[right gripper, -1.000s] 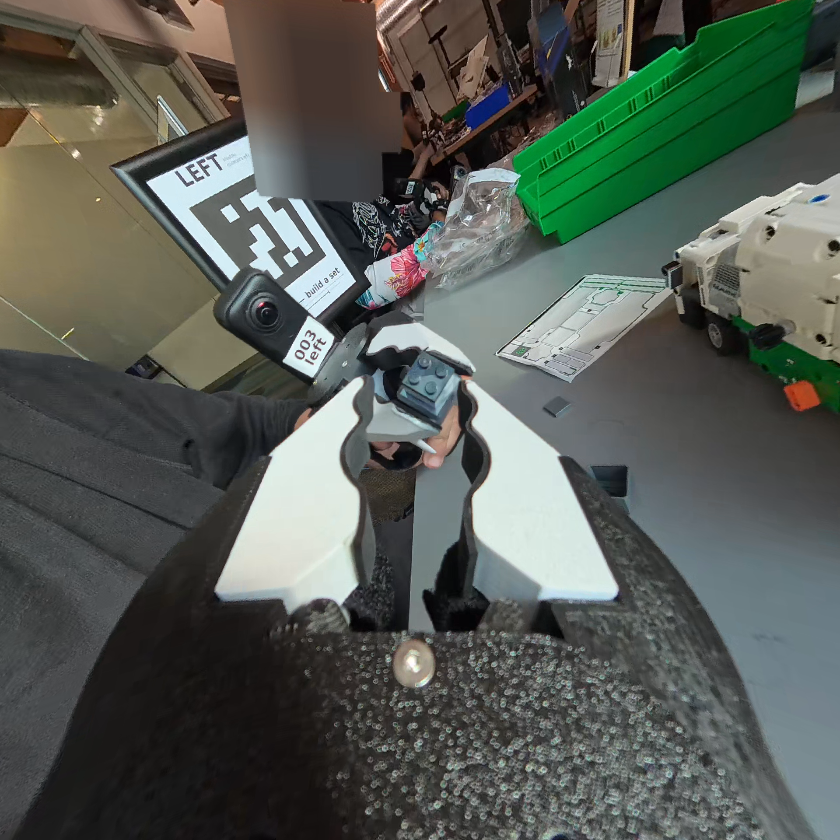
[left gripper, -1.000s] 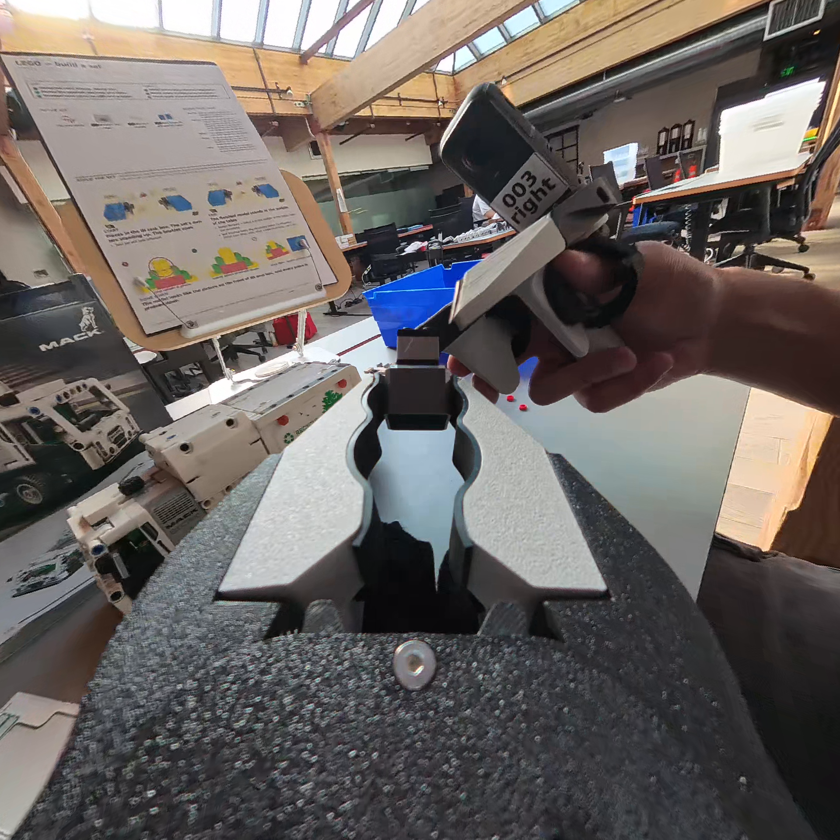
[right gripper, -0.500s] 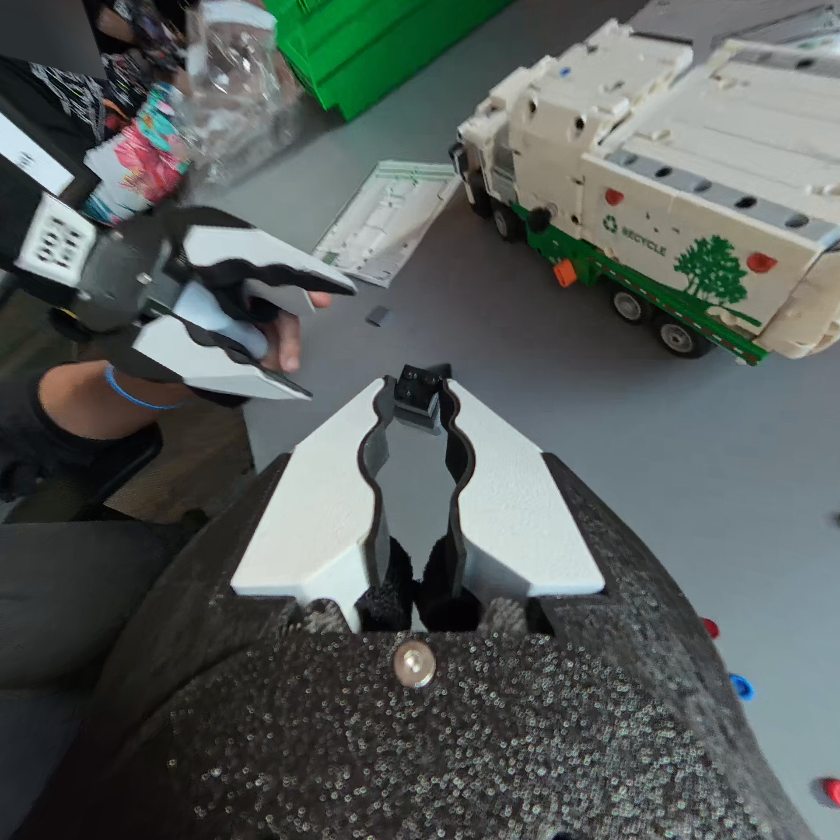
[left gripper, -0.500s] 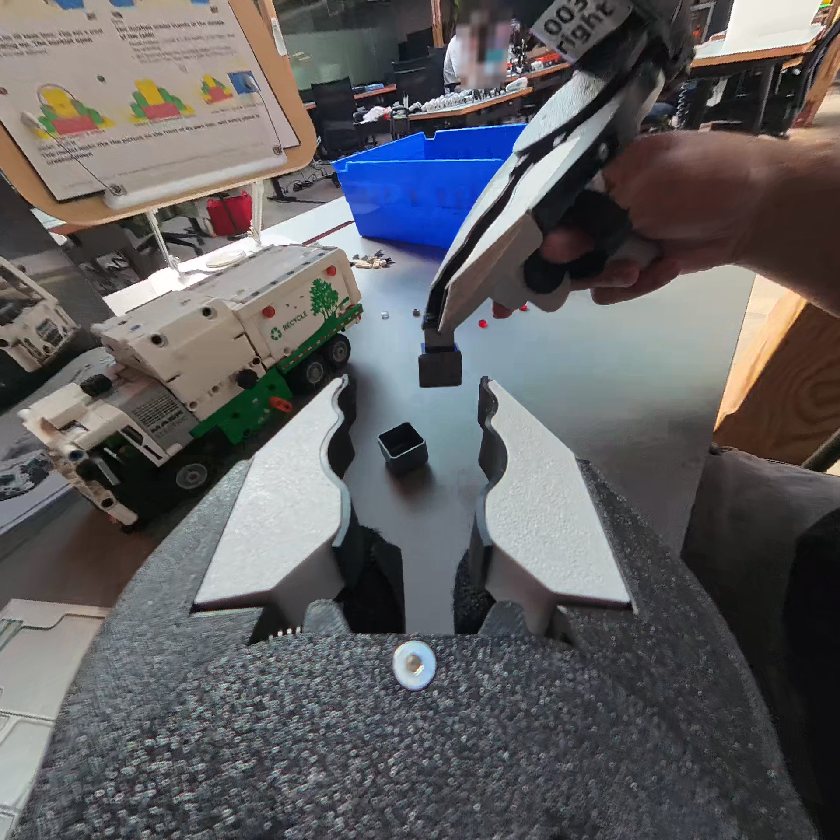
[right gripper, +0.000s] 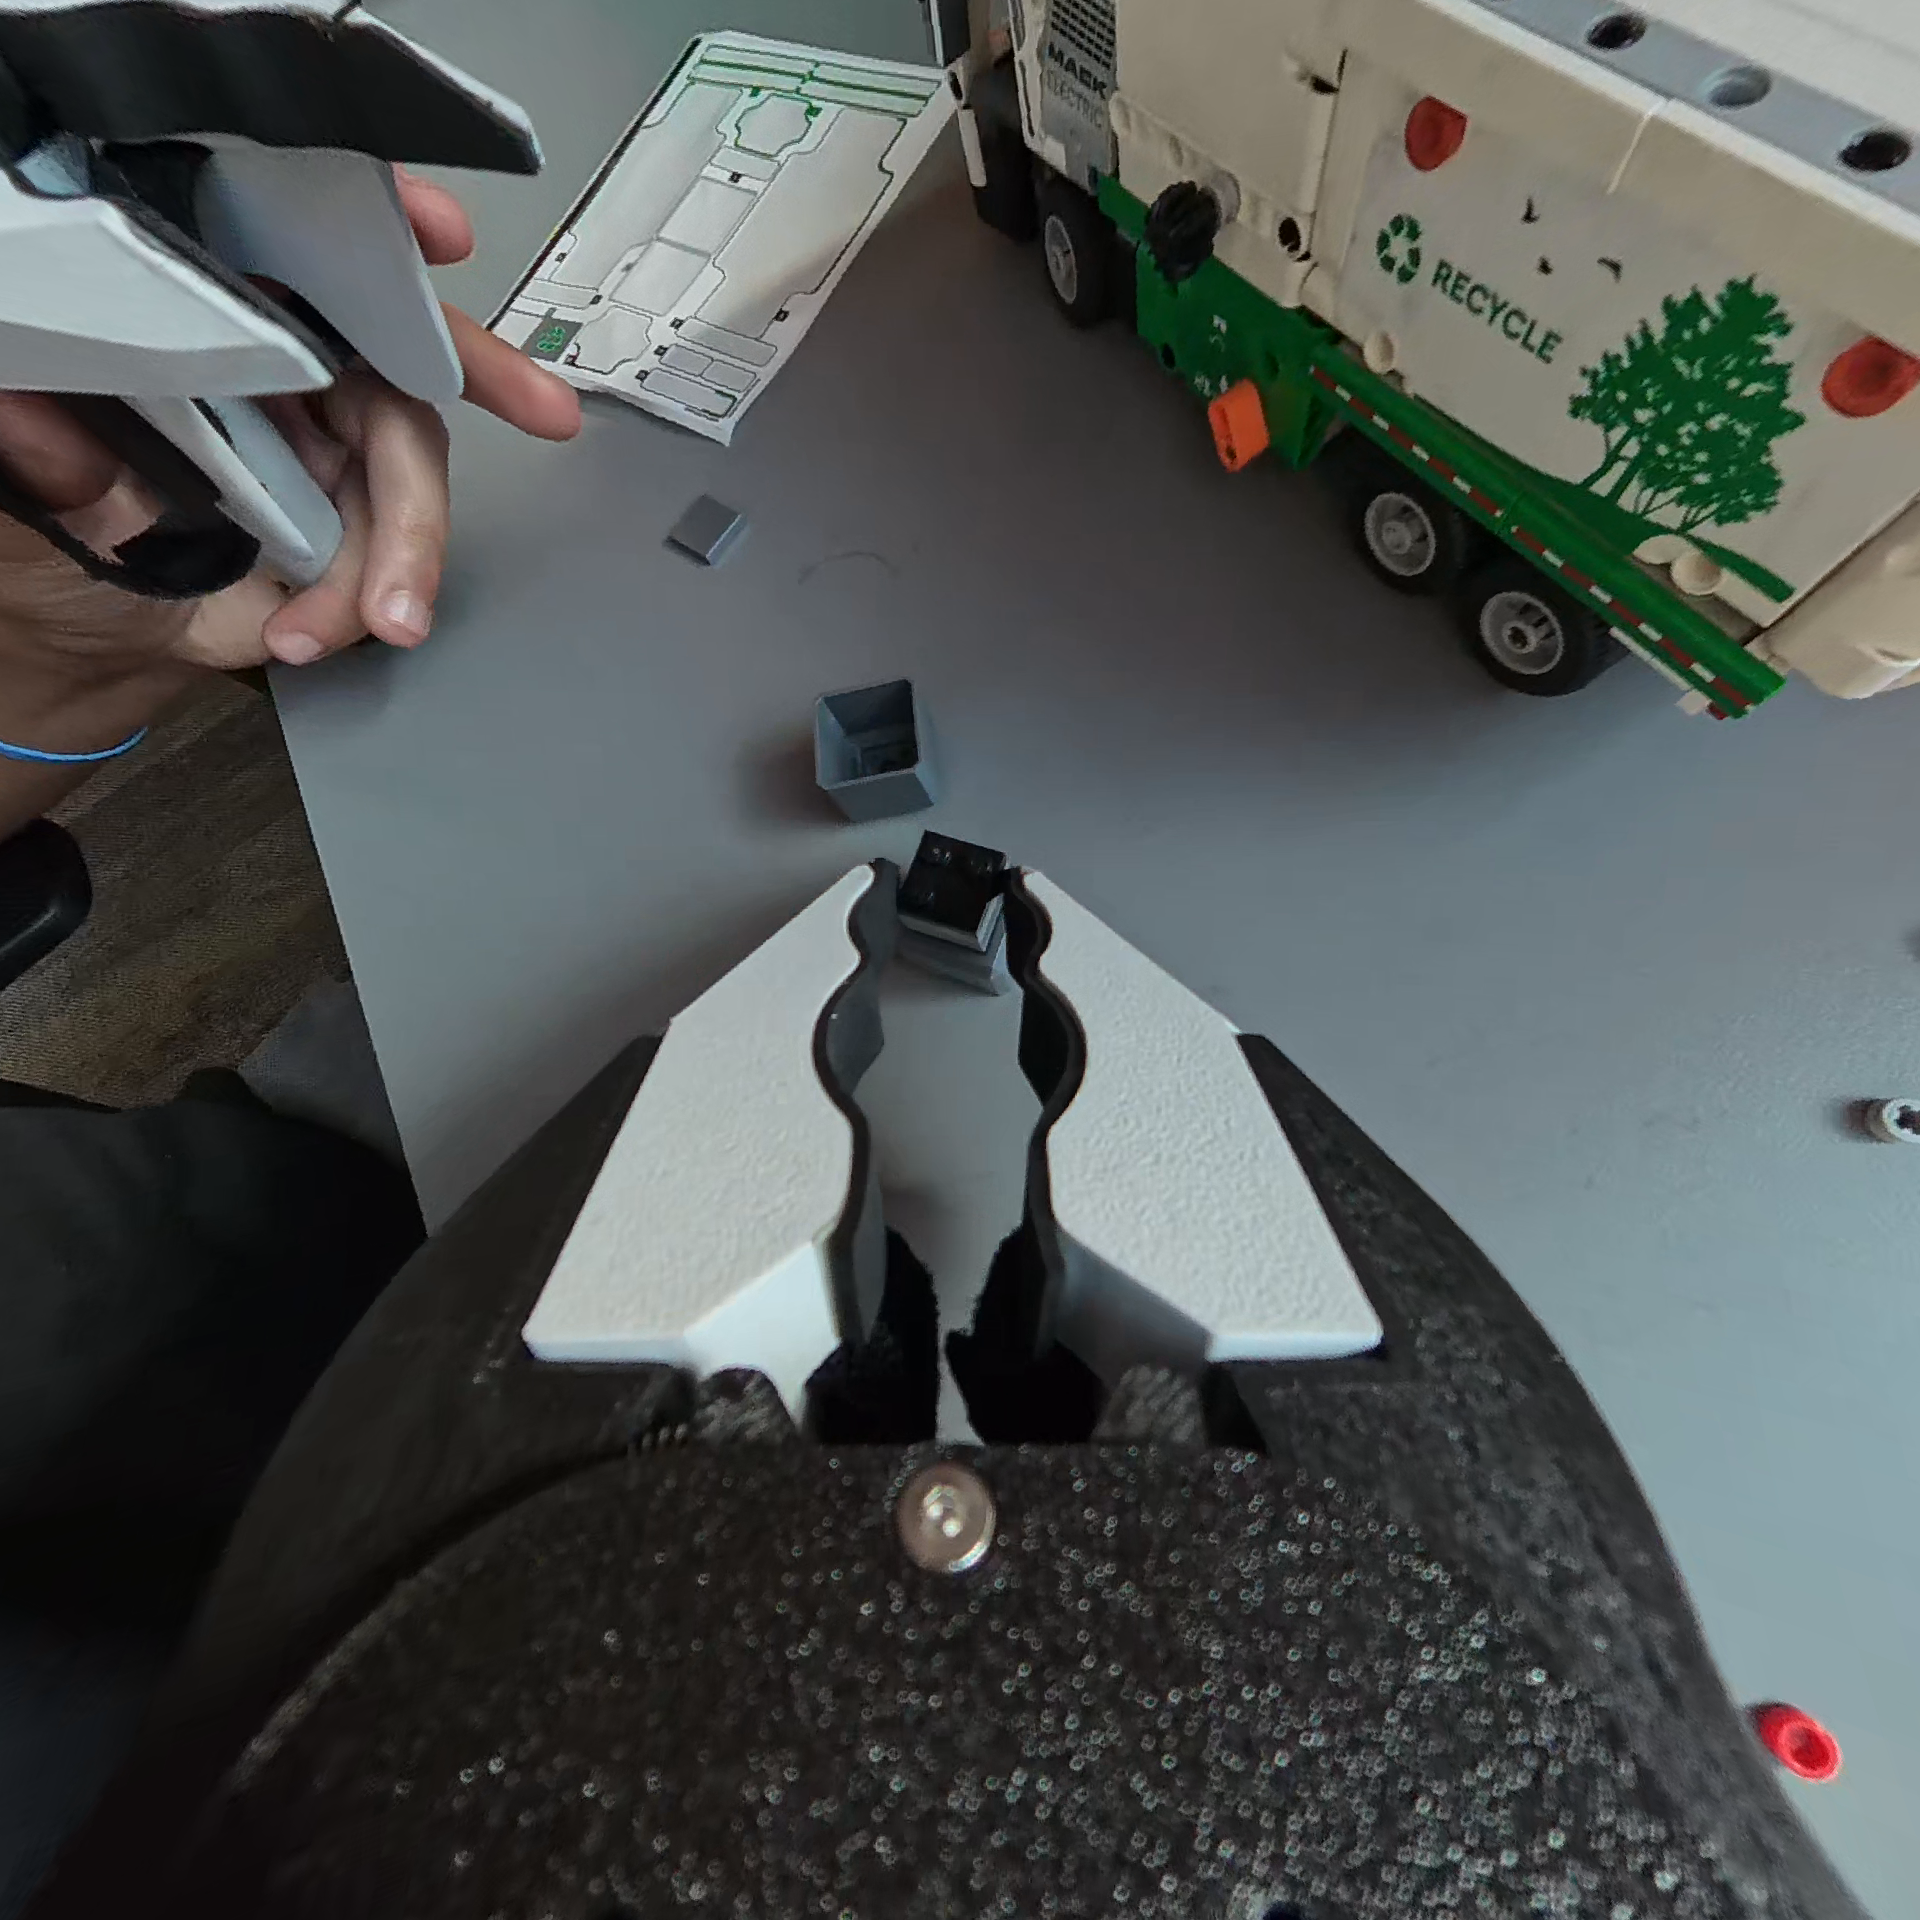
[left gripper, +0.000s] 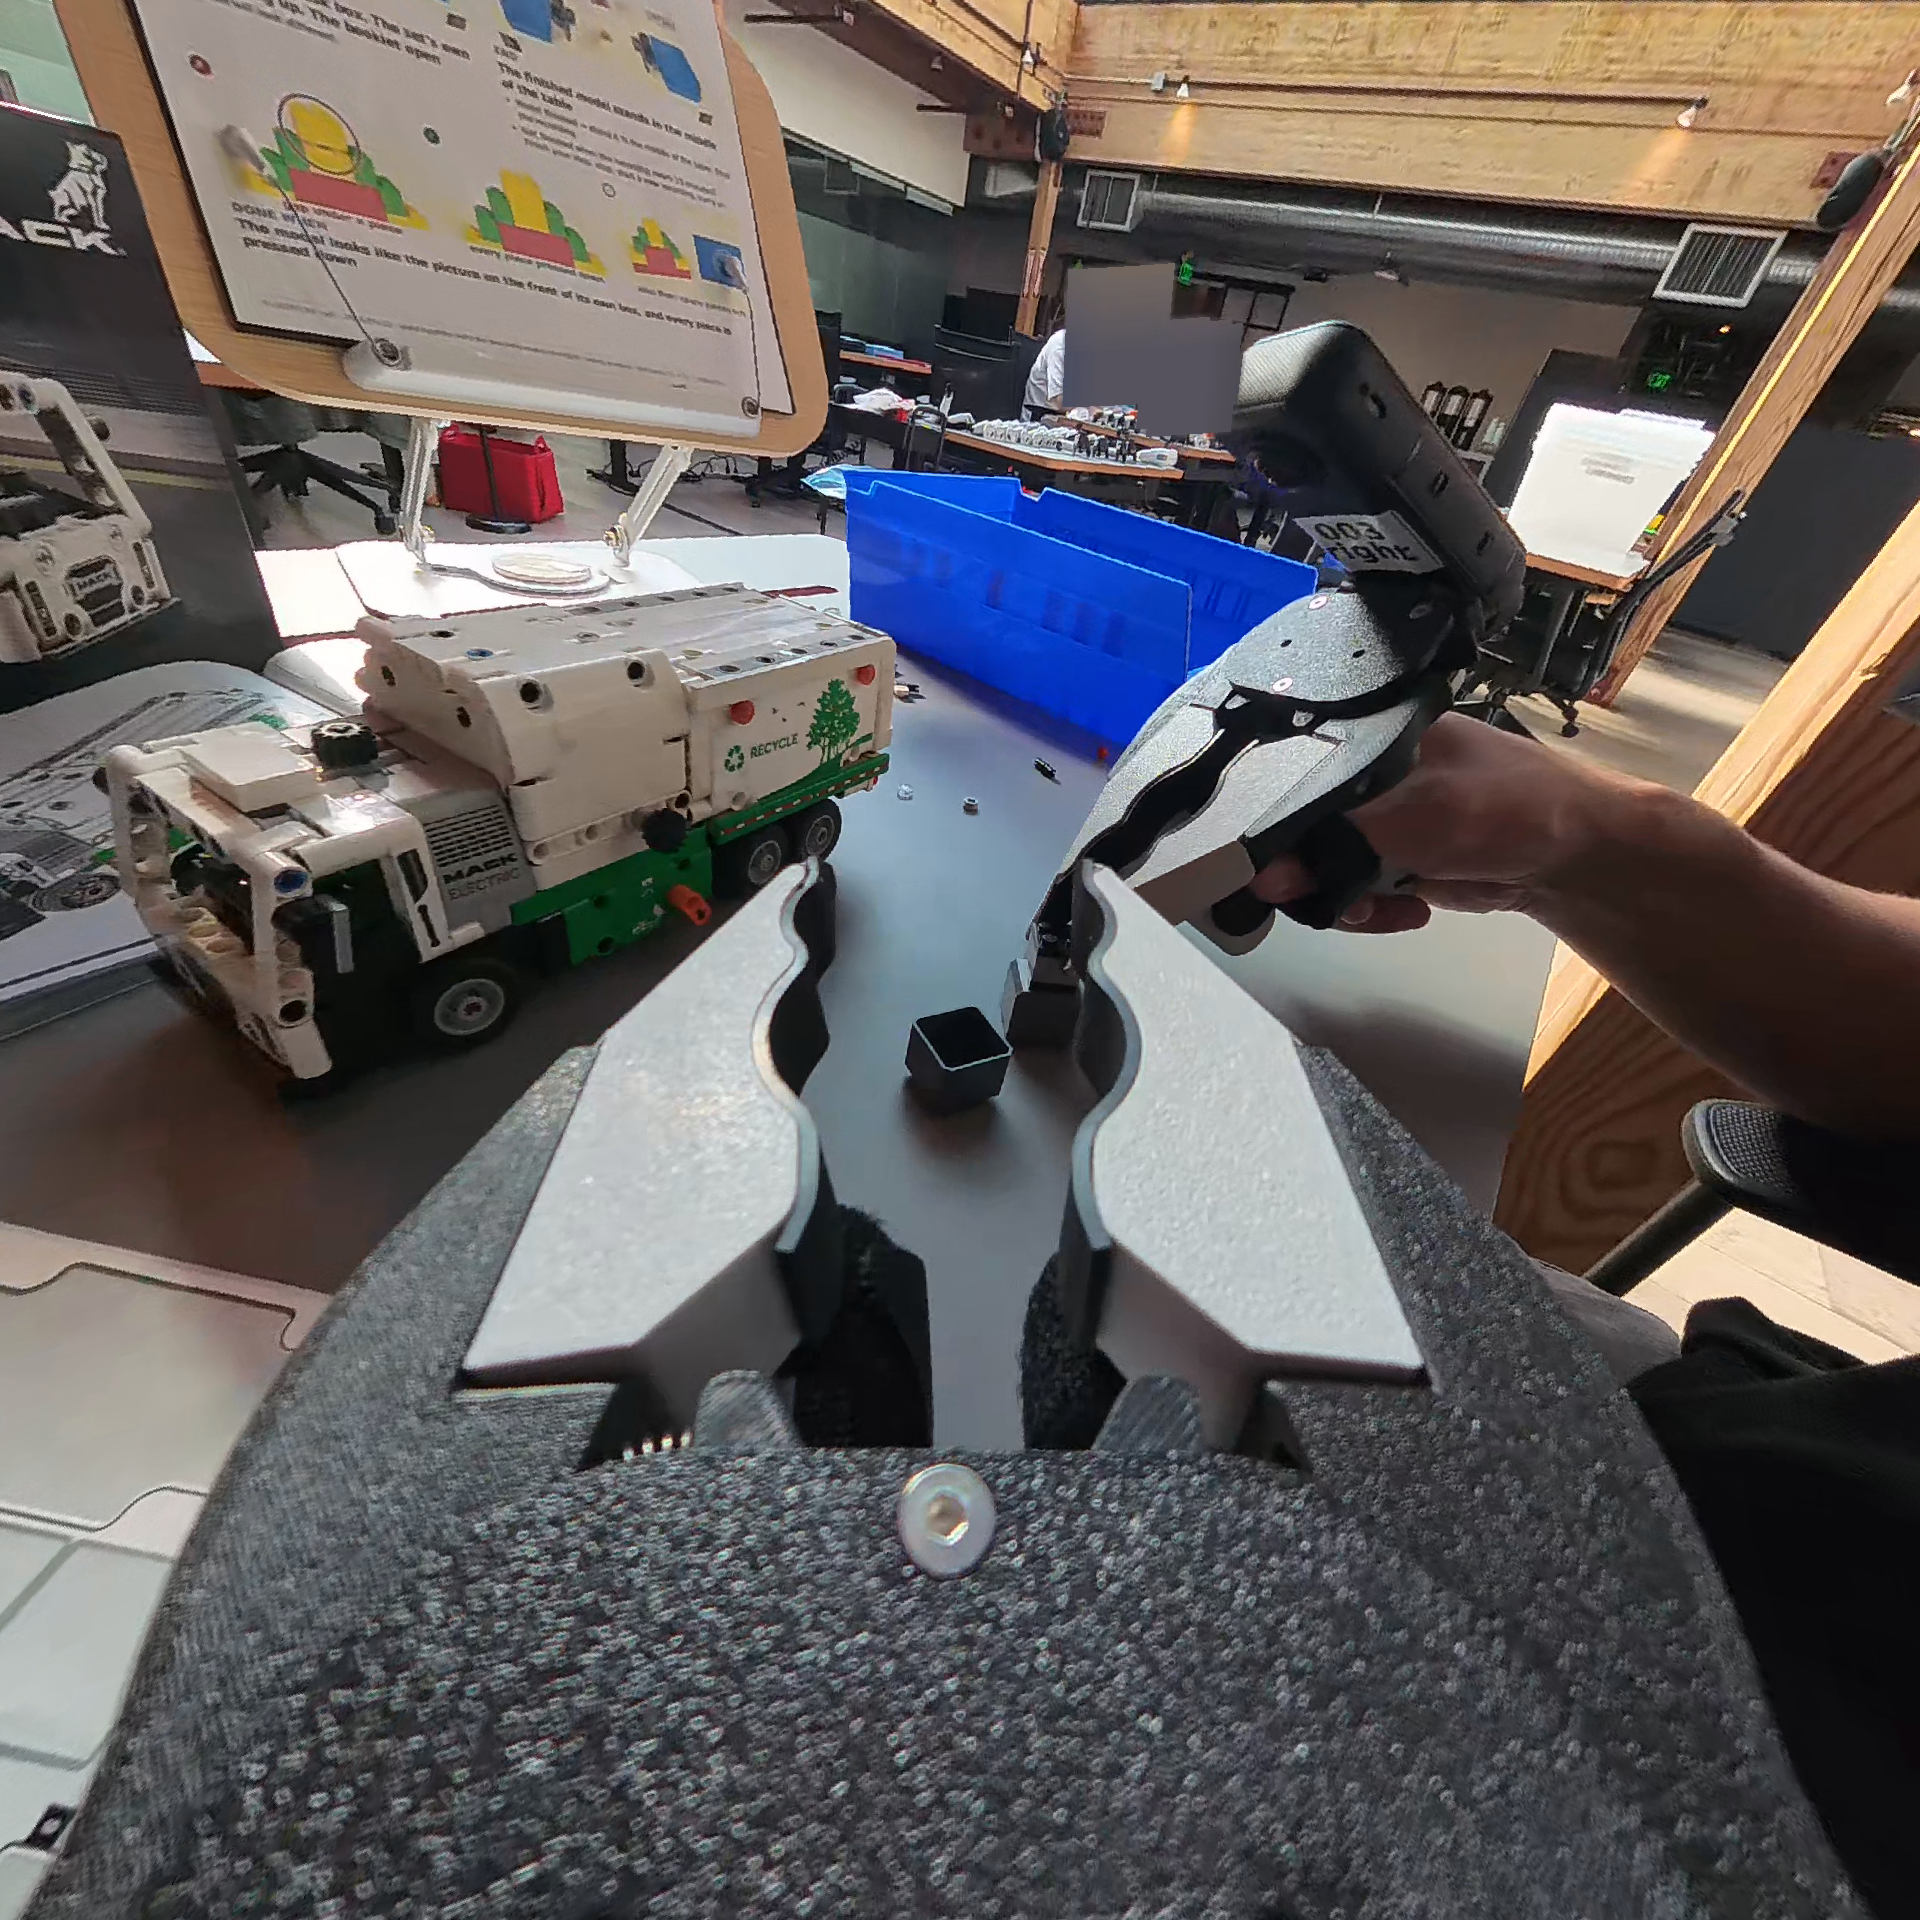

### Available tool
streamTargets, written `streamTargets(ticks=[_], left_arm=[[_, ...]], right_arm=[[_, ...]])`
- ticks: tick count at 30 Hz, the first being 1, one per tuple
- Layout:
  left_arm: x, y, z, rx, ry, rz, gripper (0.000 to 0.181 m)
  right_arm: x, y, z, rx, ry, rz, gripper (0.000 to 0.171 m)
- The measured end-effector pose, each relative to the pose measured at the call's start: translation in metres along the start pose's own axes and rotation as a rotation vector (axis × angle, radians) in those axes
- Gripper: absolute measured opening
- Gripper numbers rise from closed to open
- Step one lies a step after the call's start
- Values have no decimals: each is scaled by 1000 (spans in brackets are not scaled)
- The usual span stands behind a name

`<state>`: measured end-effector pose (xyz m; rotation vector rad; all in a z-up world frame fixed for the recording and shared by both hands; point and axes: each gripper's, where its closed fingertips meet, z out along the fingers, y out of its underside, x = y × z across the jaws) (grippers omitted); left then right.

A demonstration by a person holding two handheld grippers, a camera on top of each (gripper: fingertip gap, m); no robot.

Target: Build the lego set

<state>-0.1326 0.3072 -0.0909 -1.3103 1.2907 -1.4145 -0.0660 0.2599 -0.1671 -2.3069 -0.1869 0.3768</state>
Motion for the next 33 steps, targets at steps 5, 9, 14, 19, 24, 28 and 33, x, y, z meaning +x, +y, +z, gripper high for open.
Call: streamTargets(ticks=[5, 9, 14, 19, 24, 28, 33], left_arm=[[-4, -3, -3, 12, 16, -34, 42], [-27, -19, -1, -93, 14, 6, 42], [-110, -69, 17, -201, -71, 195, 38], [-182, -57, 36, -279, -102, 230, 36], [-206, -31, 23, -253, -140, 197, 30], [-216, -32, 24, -211, -149, 163, 27], [-207, -51, 53, -346, -114, 139, 33]], right_arm=[[3, -19, -31, 93, -21, 1, 27], [49, -67, -80, 287, 114, -85, 33], [151, -86, -75, 268, 246, -38, 35], [184, -65, -52, 273, 170, 159, 37], [199, -45, -50, 222, 245, 138, 37], [202, -47, -52, 259, 260, 127, 32], [197, -44, -50, 252, 245, 121, 30]])
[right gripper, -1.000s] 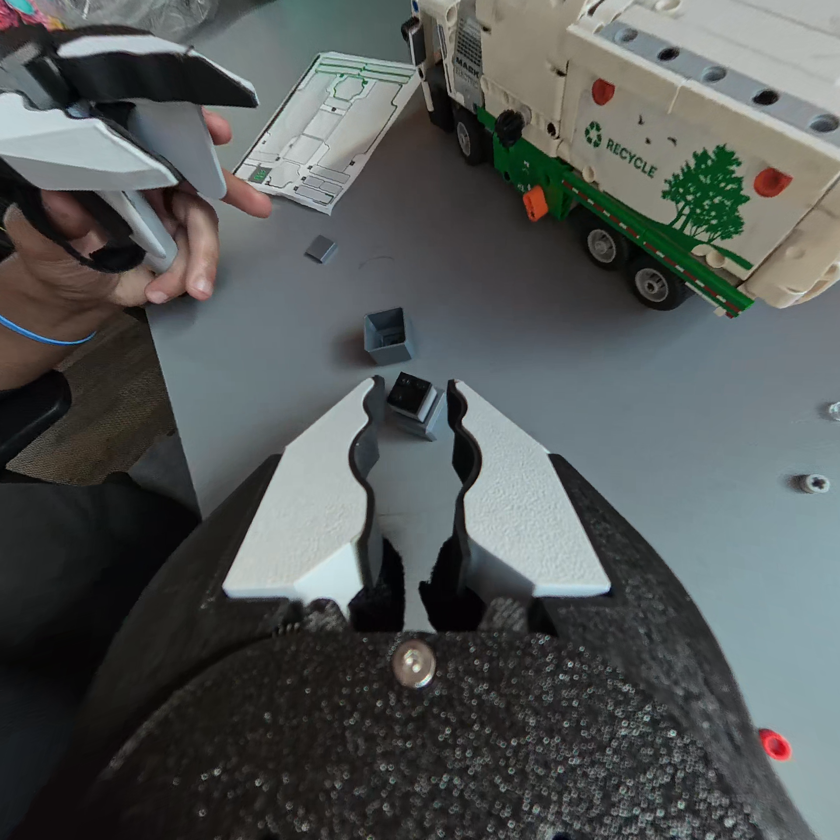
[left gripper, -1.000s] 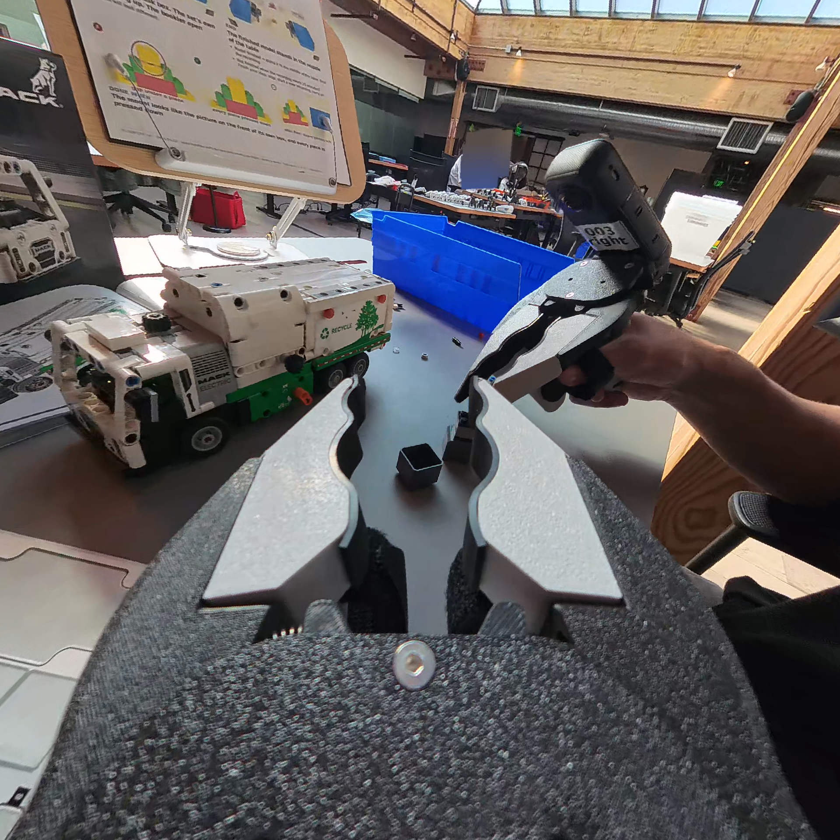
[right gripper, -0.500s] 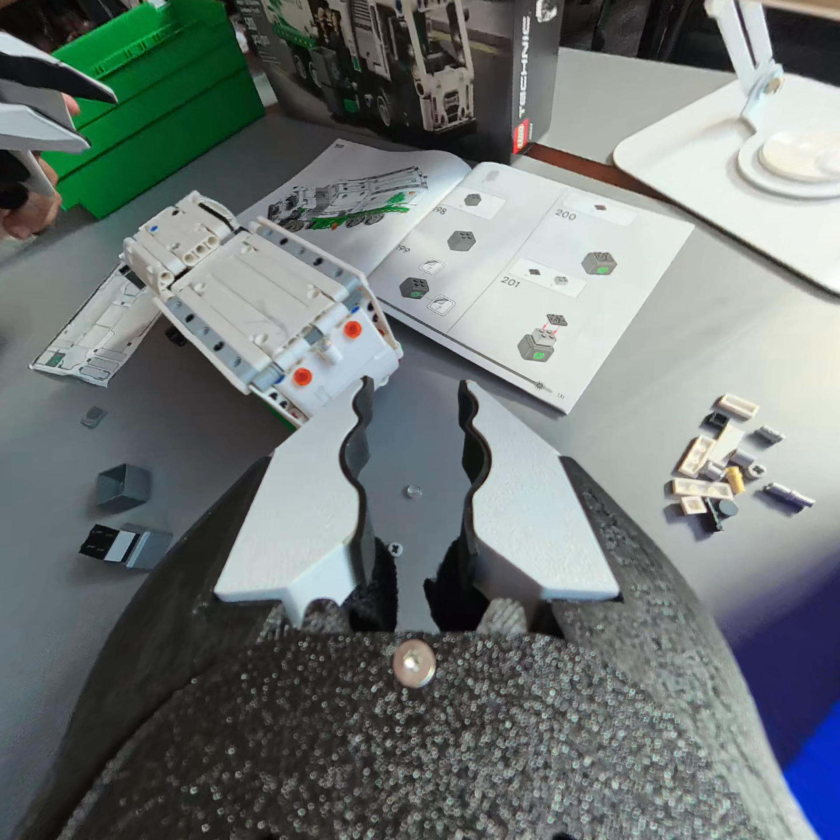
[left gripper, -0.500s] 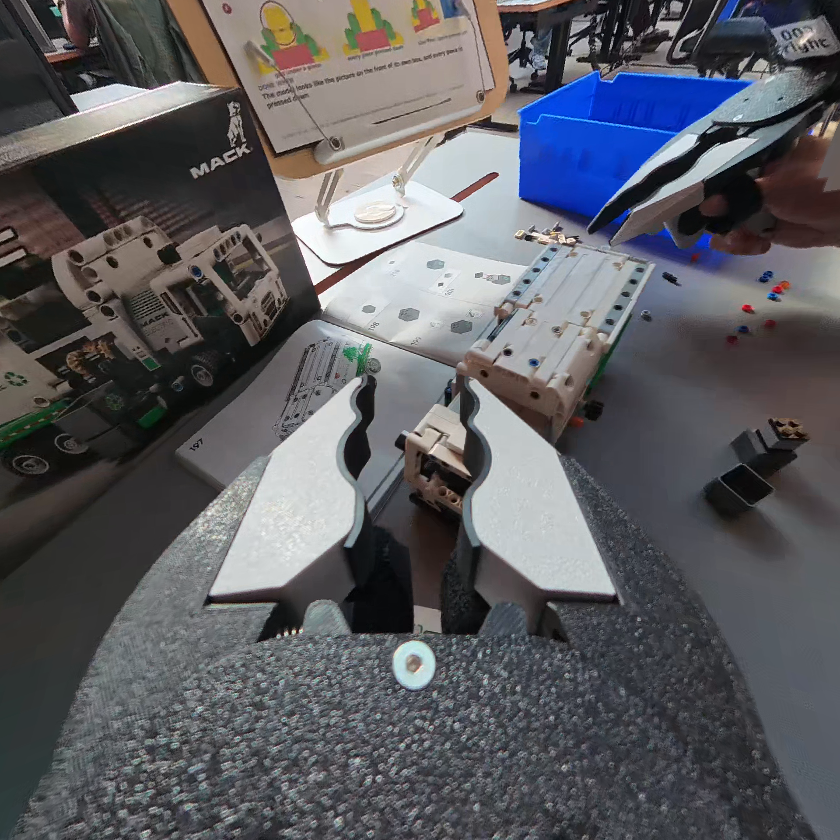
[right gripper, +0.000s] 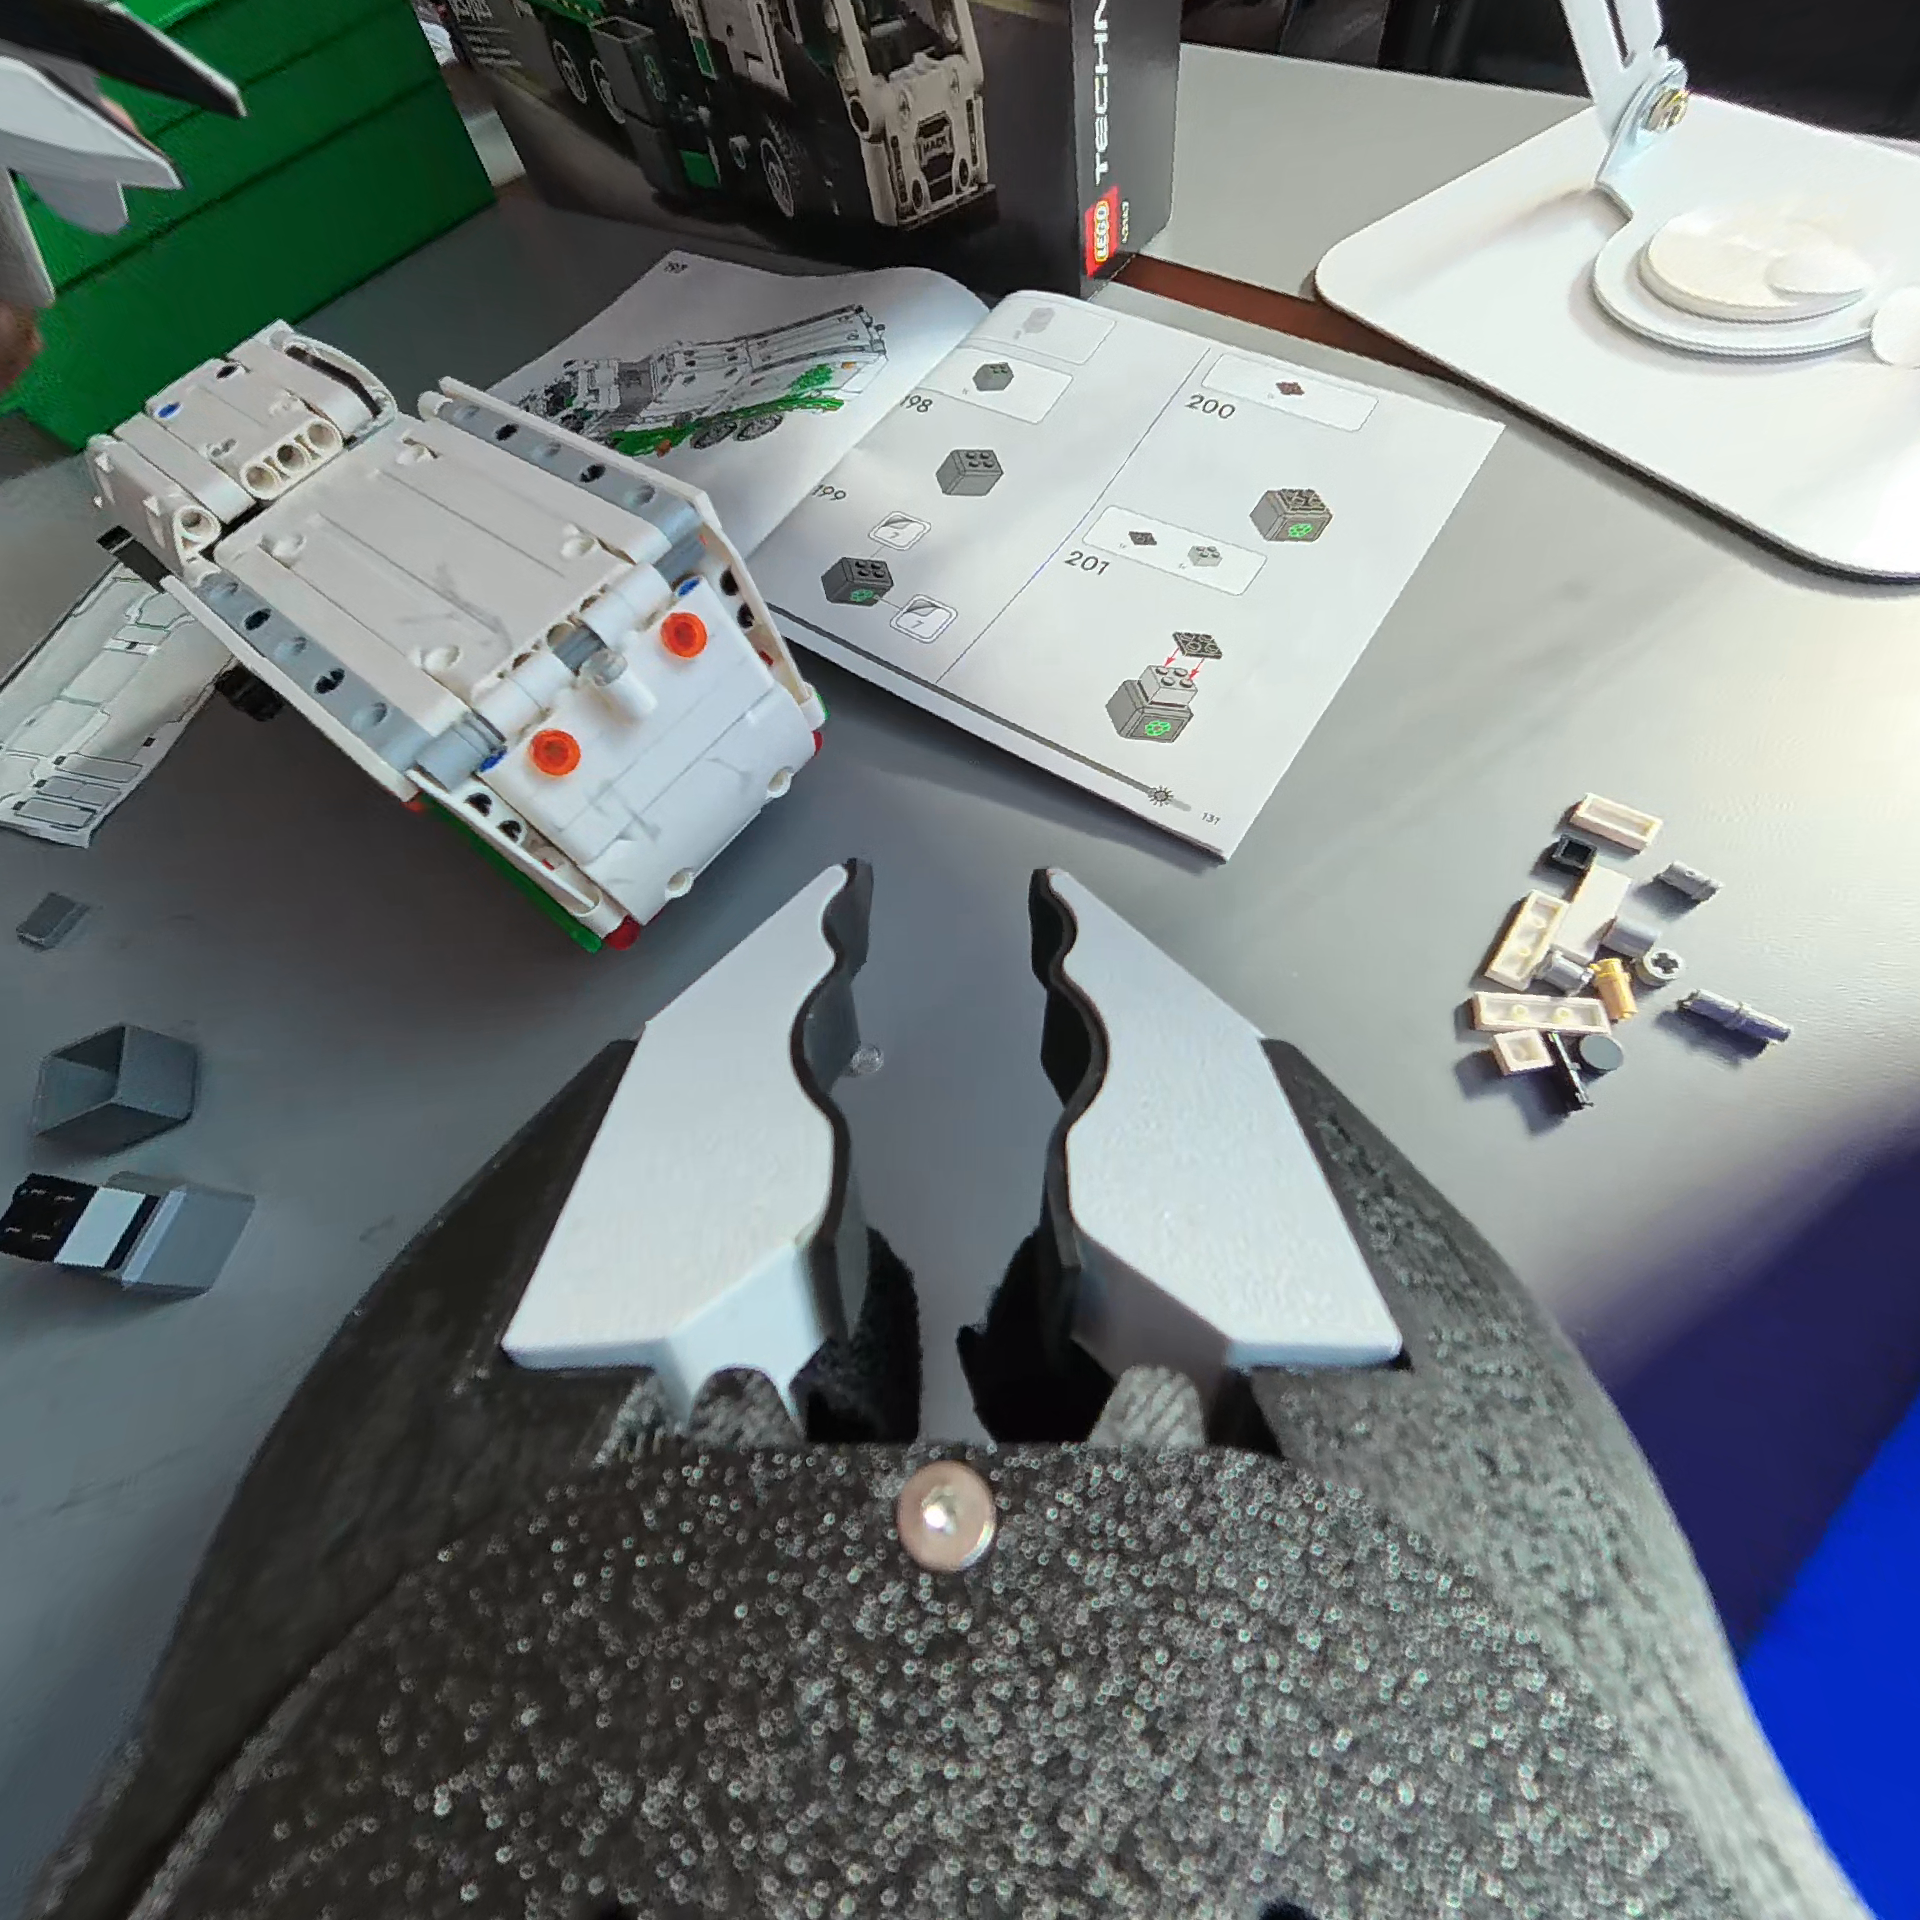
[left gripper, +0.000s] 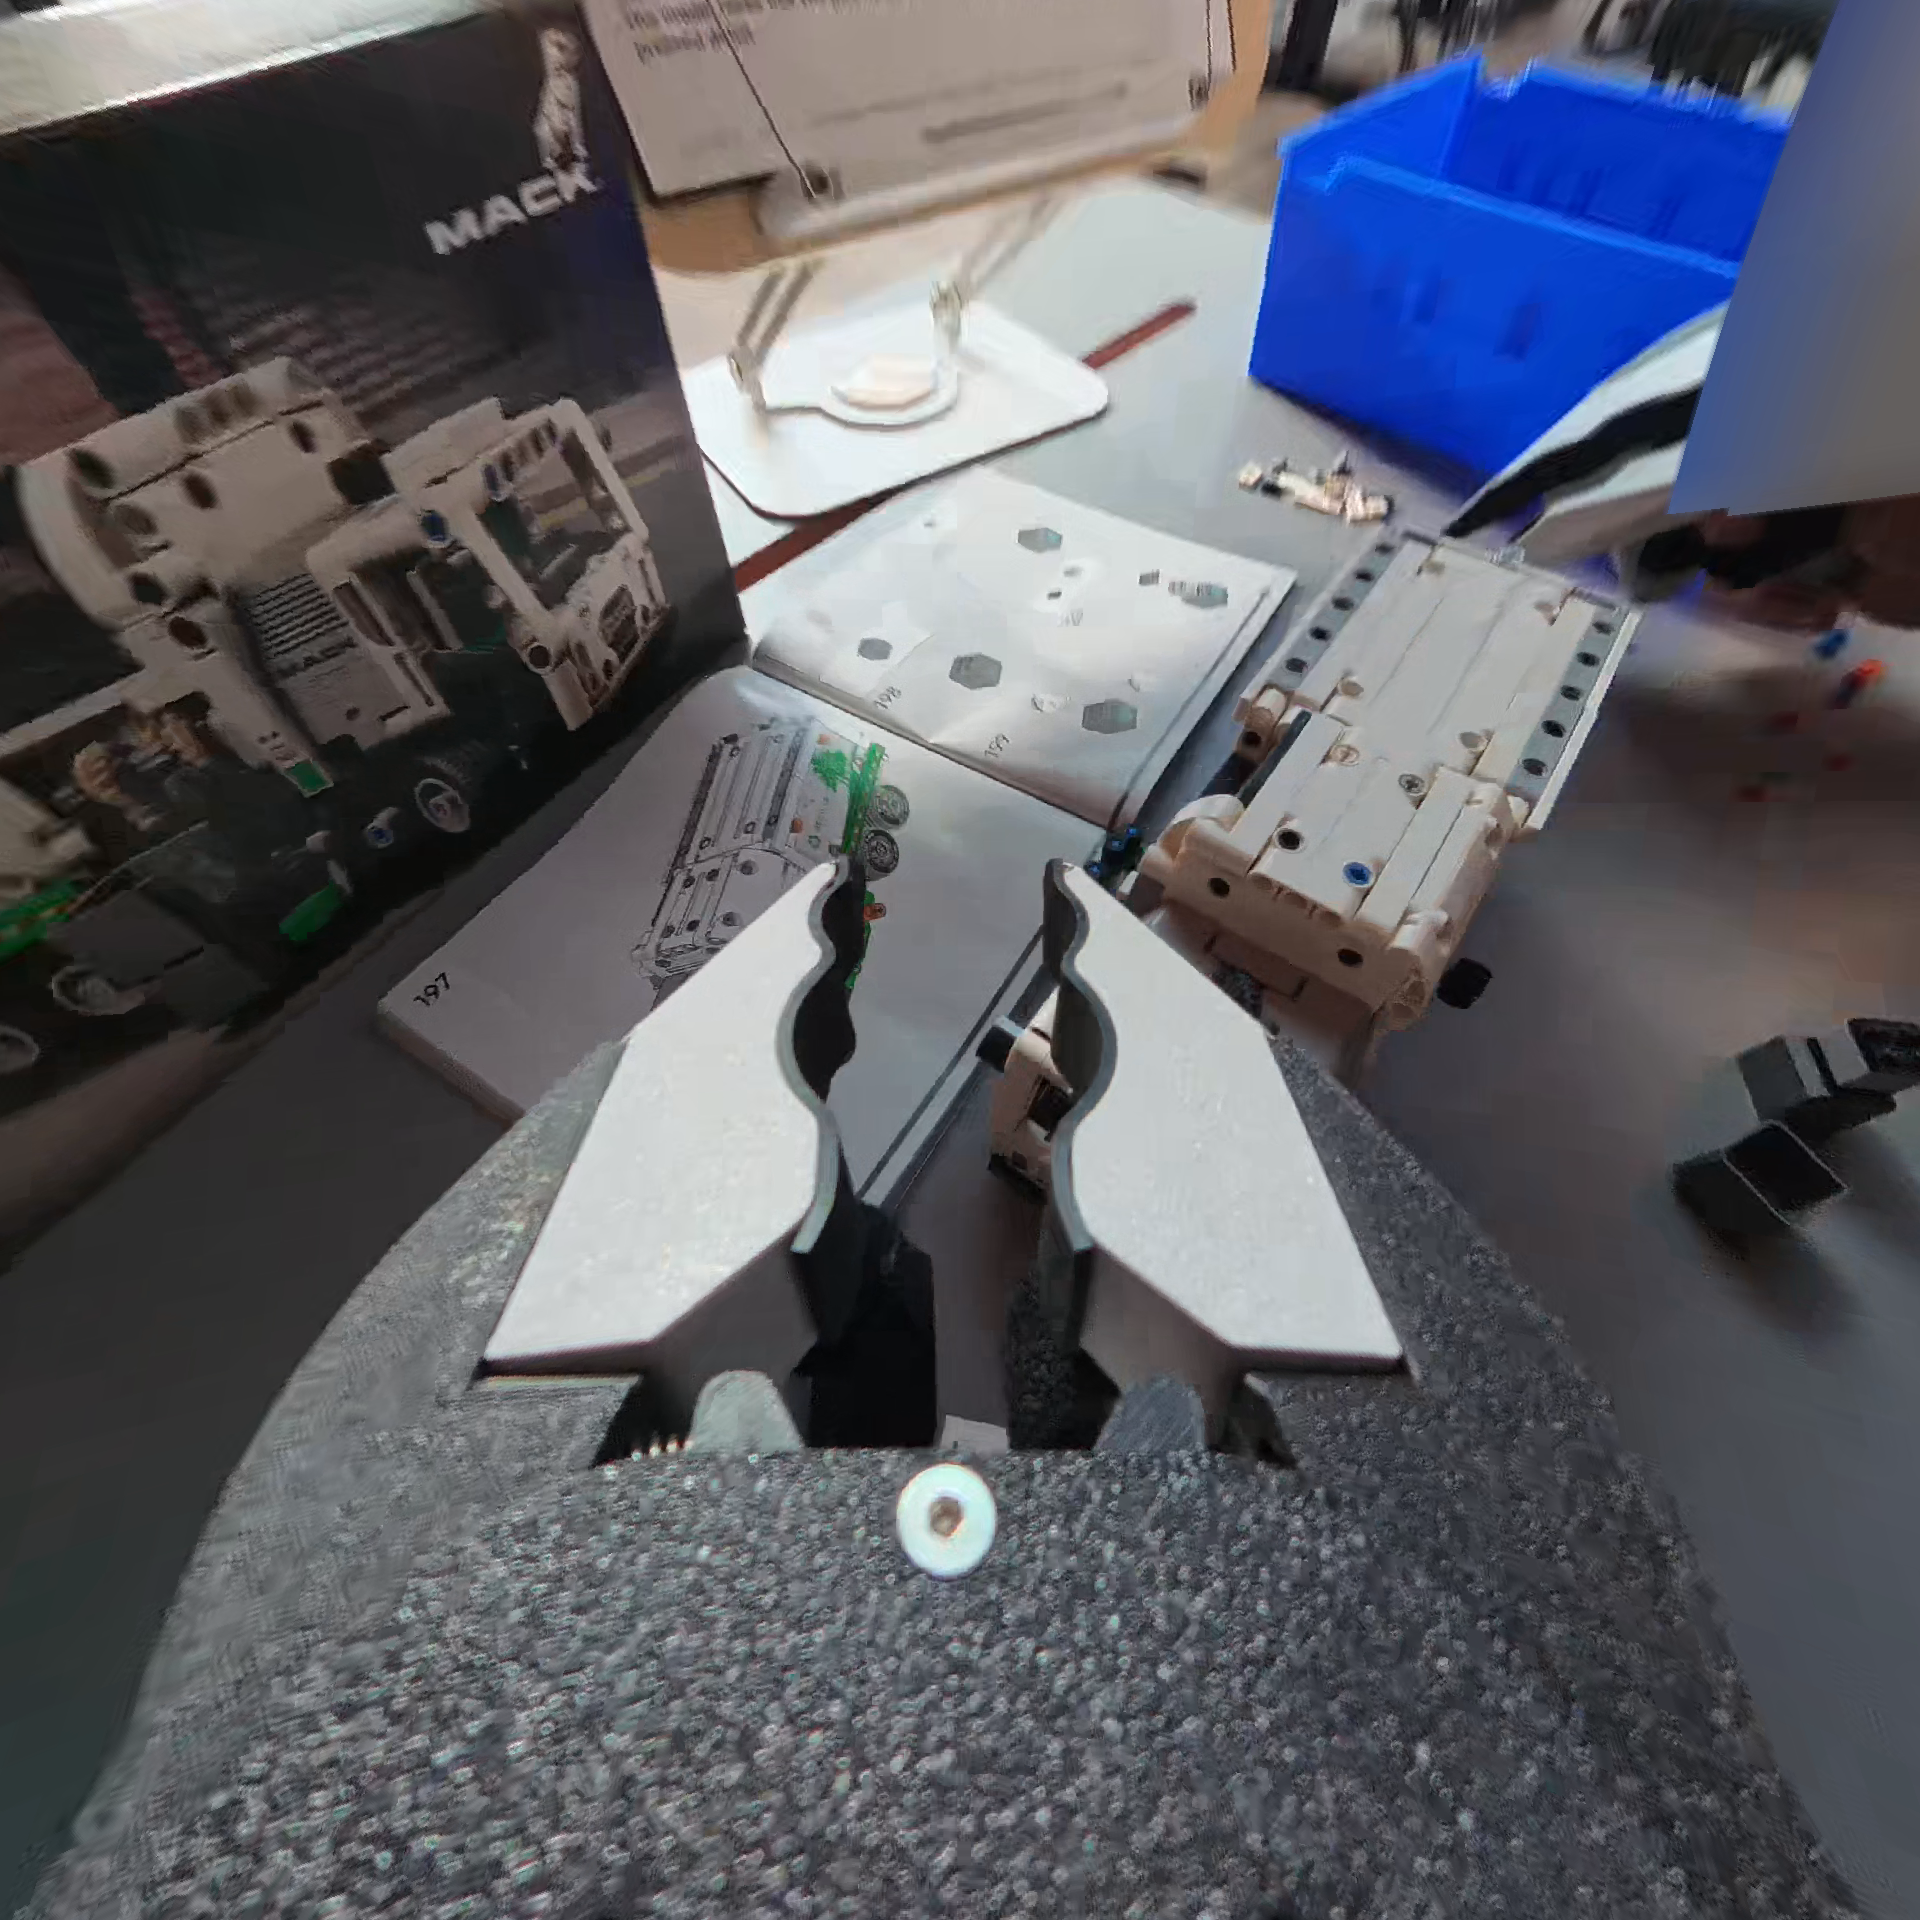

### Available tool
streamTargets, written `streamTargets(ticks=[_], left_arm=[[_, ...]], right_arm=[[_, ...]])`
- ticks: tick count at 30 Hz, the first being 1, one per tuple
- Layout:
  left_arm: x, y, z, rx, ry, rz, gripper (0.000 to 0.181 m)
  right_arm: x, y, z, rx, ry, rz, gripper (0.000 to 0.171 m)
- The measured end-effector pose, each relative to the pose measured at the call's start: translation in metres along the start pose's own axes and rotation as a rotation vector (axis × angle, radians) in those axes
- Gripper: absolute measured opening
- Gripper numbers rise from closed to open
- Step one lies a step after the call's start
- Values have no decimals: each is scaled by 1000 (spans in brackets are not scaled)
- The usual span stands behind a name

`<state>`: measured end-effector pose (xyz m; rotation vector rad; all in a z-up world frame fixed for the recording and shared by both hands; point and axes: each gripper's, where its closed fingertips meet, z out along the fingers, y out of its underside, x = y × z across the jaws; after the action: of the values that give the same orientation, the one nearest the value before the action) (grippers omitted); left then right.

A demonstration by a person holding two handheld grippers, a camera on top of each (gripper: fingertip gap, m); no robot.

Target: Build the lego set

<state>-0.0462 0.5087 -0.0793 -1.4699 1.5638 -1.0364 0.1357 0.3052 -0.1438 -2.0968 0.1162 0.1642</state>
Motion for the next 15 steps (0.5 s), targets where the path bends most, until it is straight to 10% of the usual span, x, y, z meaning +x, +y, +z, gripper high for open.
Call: streamTargets(ticks=[7, 15], left_arm=[[46, -68, 116, -455, 113, 466, 43], [123, -3, 247, -895, 511, 464, 59]], right_arm=[[0, -4, -7, 32, 57, -71, 23], [3, -2, -11, 29, 34, -22, 24]])
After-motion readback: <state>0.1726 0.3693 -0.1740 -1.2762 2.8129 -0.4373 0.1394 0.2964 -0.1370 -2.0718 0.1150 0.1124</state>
